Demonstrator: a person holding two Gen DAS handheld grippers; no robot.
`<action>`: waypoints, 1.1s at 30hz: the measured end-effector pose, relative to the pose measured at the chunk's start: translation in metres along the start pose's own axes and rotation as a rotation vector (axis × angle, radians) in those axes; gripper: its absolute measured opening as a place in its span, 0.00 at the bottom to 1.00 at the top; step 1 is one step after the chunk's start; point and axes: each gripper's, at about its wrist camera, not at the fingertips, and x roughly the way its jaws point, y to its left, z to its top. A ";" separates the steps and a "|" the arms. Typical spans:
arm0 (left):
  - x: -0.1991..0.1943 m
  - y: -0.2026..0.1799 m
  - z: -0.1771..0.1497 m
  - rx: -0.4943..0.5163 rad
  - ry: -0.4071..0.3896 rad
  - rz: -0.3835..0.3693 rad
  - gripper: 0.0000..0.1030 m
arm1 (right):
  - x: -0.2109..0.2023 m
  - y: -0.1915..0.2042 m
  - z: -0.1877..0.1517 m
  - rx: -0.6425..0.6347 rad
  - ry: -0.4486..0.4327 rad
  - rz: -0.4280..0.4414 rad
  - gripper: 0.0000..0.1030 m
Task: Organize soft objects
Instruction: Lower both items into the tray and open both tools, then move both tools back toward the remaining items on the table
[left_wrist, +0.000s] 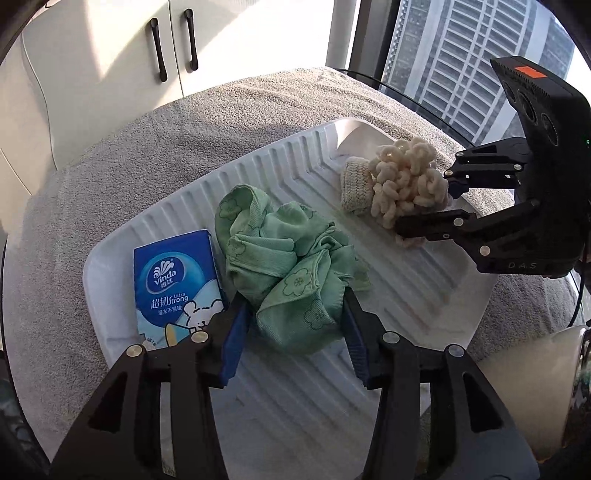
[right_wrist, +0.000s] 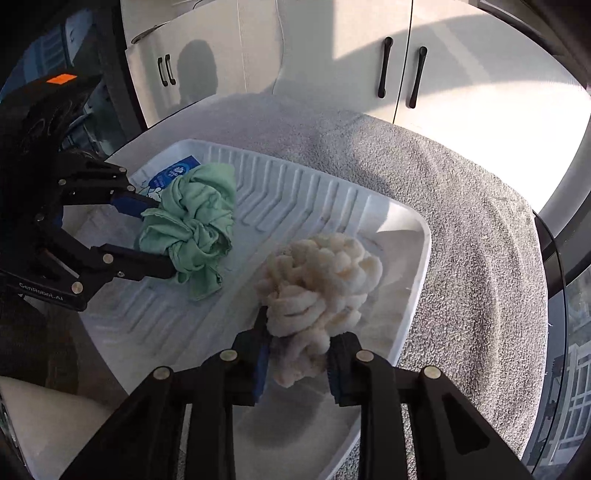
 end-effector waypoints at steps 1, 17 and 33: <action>0.000 0.000 0.000 0.002 -0.001 0.001 0.47 | 0.000 0.001 0.000 -0.002 -0.001 -0.003 0.27; -0.016 0.001 0.001 -0.018 -0.051 -0.024 0.75 | -0.026 0.002 0.000 -0.003 -0.066 -0.038 0.62; -0.054 0.020 0.001 -0.091 -0.164 0.045 1.00 | -0.050 0.006 0.006 0.004 -0.111 -0.058 0.99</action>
